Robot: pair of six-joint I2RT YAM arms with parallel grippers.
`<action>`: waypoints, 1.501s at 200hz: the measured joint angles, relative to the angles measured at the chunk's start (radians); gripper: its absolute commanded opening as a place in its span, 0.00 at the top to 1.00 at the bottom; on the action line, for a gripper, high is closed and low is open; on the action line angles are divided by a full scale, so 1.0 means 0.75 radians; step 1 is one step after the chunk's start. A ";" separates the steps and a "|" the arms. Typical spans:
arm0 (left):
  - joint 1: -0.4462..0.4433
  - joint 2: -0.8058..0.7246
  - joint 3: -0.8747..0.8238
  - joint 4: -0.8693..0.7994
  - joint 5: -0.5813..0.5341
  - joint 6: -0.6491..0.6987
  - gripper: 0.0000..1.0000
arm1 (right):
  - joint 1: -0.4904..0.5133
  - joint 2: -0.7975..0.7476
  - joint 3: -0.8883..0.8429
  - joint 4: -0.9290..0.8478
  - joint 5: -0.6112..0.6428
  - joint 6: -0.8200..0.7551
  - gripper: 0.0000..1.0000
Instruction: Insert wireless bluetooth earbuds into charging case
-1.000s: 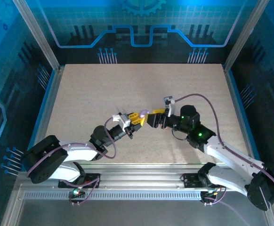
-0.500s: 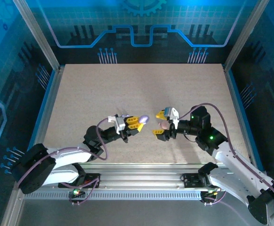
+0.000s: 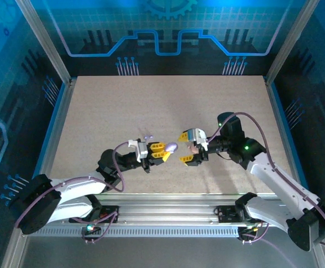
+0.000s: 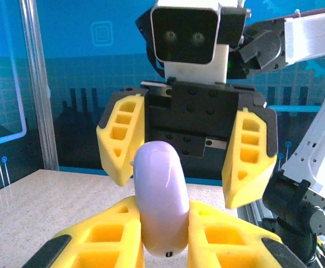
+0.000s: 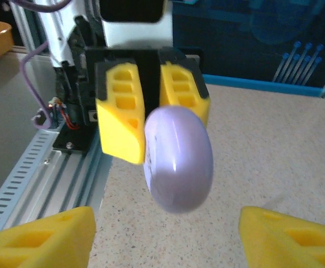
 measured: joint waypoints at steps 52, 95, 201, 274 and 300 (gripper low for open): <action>-0.001 0.000 -0.003 0.000 0.008 -0.001 0.81 | 0.000 0.132 0.138 -0.135 -0.134 -0.092 0.44; 0.000 0.000 -0.003 0.001 0.014 0.000 0.81 | 0.000 0.211 0.205 -0.240 -0.193 -0.153 0.59; -0.001 -0.005 -0.004 -0.034 0.033 0.029 0.40 | -0.008 0.199 0.221 -0.311 -0.100 -0.189 0.84; 0.000 -0.186 0.023 -0.558 -0.019 0.288 0.34 | 0.022 0.028 0.204 -0.354 0.239 -0.203 0.86; -0.001 -0.265 0.077 -0.827 -0.038 0.397 0.34 | 0.073 0.022 0.184 -0.377 0.337 -0.252 0.87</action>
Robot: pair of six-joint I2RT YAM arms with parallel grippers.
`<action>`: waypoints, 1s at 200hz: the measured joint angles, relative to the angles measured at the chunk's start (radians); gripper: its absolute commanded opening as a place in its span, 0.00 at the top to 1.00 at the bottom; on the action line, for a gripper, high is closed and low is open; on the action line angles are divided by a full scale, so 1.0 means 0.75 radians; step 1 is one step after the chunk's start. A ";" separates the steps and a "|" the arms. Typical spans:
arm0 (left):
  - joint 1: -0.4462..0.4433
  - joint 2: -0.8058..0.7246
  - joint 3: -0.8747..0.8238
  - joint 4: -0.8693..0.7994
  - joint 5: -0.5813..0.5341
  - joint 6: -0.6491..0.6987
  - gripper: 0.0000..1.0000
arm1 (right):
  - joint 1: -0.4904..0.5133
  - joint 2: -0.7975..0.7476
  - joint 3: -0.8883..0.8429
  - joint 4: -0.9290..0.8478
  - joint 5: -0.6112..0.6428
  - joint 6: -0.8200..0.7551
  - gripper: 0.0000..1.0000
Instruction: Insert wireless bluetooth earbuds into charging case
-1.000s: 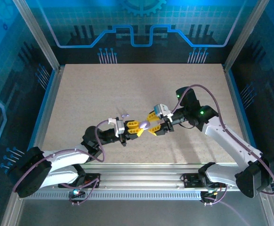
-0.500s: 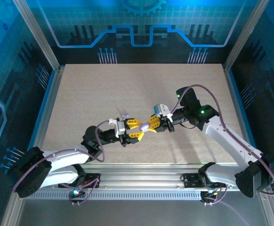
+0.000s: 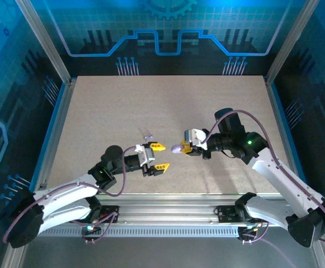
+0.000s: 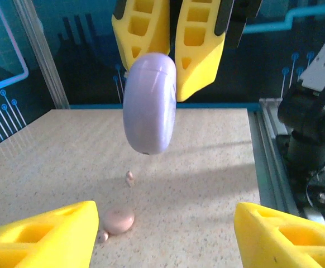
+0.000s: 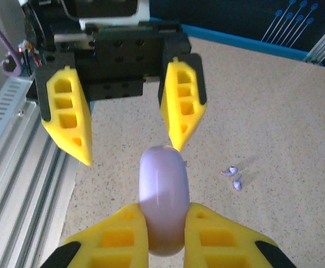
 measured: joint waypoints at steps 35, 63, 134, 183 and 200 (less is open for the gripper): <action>0.001 -0.035 0.061 -0.246 -0.044 0.112 0.34 | 0.099 0.018 -0.003 -0.049 0.137 -0.069 0.87; 0.000 -0.023 0.099 -0.400 -0.068 0.186 0.34 | 0.142 0.074 -0.002 -0.069 0.221 -0.096 0.86; 0.000 -0.014 0.113 -0.509 -0.077 0.248 0.35 | 0.216 0.171 0.028 -0.101 0.309 -0.134 0.85; 0.000 -0.013 0.113 -0.525 -0.077 0.270 0.35 | 0.240 0.185 0.047 -0.106 0.313 -0.149 0.85; 0.000 -0.013 0.113 -0.529 -0.077 0.272 0.35 | 0.246 0.190 0.054 -0.106 0.312 -0.154 0.84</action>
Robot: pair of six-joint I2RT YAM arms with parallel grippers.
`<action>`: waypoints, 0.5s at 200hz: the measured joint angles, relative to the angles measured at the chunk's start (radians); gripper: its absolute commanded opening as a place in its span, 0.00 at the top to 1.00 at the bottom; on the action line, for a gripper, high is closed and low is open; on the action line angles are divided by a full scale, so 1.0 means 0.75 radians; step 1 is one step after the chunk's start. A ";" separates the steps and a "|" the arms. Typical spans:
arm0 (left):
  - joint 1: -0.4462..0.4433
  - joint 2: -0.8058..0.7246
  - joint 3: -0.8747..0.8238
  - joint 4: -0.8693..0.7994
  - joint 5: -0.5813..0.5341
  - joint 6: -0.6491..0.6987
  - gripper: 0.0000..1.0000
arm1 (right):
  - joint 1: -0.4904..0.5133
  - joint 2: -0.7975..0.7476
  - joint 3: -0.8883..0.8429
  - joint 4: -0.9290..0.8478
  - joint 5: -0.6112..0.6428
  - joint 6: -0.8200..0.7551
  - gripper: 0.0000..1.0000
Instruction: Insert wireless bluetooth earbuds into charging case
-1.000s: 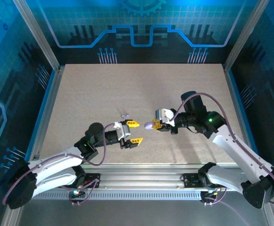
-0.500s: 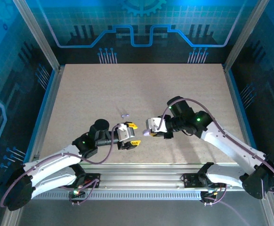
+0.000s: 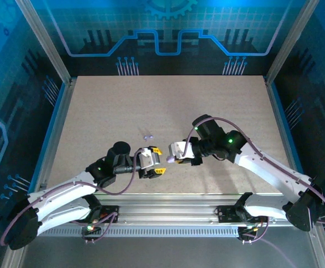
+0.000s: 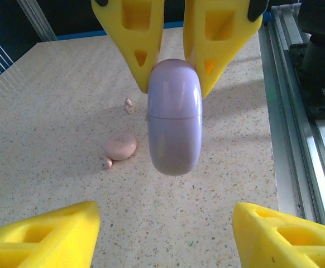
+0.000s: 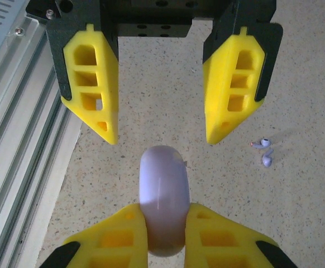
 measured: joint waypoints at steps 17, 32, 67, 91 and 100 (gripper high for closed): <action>-0.001 0.000 0.000 0.000 0.000 0.001 0.36 | 0.001 0.001 0.002 -0.001 -0.004 -0.005 0.84; -0.002 0.001 0.000 0.001 0.000 0.001 0.36 | 0.004 0.001 0.002 -0.001 -0.007 -0.009 0.84; -0.003 0.005 0.000 0.000 0.001 0.001 0.36 | 0.009 0.003 0.006 0.001 -0.012 -0.008 0.84; -0.010 0.005 0.000 0.000 0.001 0.001 0.37 | 0.009 0.003 0.006 0.003 -0.022 -0.009 0.85; -0.014 0.005 0.000 0.000 0.002 0.001 0.36 | 0.009 0.003 0.006 0.006 -0.034 -0.008 0.84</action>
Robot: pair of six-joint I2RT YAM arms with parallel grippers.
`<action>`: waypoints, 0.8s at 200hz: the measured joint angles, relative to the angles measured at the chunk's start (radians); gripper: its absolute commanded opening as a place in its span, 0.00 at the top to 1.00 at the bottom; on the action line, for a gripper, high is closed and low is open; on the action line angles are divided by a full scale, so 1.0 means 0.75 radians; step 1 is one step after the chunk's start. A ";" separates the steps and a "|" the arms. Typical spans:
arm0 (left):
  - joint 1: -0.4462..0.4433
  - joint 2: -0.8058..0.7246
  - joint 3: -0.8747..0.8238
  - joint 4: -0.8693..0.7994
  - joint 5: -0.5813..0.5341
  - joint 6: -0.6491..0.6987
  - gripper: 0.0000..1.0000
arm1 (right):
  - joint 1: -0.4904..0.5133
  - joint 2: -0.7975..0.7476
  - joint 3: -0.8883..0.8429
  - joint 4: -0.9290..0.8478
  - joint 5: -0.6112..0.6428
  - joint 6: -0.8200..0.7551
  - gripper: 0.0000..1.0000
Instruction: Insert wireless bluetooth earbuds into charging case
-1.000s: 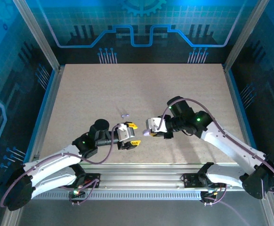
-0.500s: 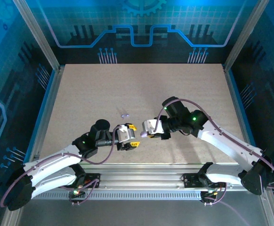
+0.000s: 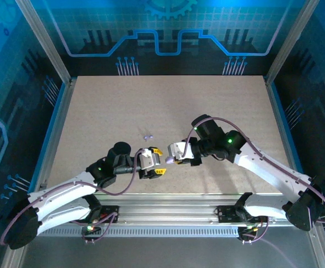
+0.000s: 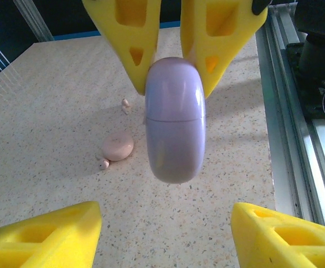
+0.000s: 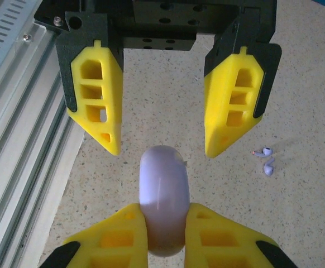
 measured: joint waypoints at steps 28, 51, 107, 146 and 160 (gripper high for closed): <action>-0.003 0.001 0.000 0.001 0.000 -0.001 0.37 | 0.007 0.011 0.000 0.010 -0.023 0.001 0.84; -0.003 0.002 0.000 0.002 0.005 -0.003 0.39 | 0.031 0.037 0.000 0.017 -0.040 0.002 0.84; -0.004 0.005 0.006 0.002 0.041 -0.006 0.46 | 0.049 0.068 0.000 0.063 -0.041 0.033 0.85; -0.006 0.005 0.015 0.010 0.065 -0.012 0.52 | 0.049 0.069 0.000 0.095 -0.031 0.050 0.85; -0.006 0.005 0.015 0.012 0.071 -0.017 0.55 | 0.049 0.071 0.000 0.102 -0.031 0.054 0.85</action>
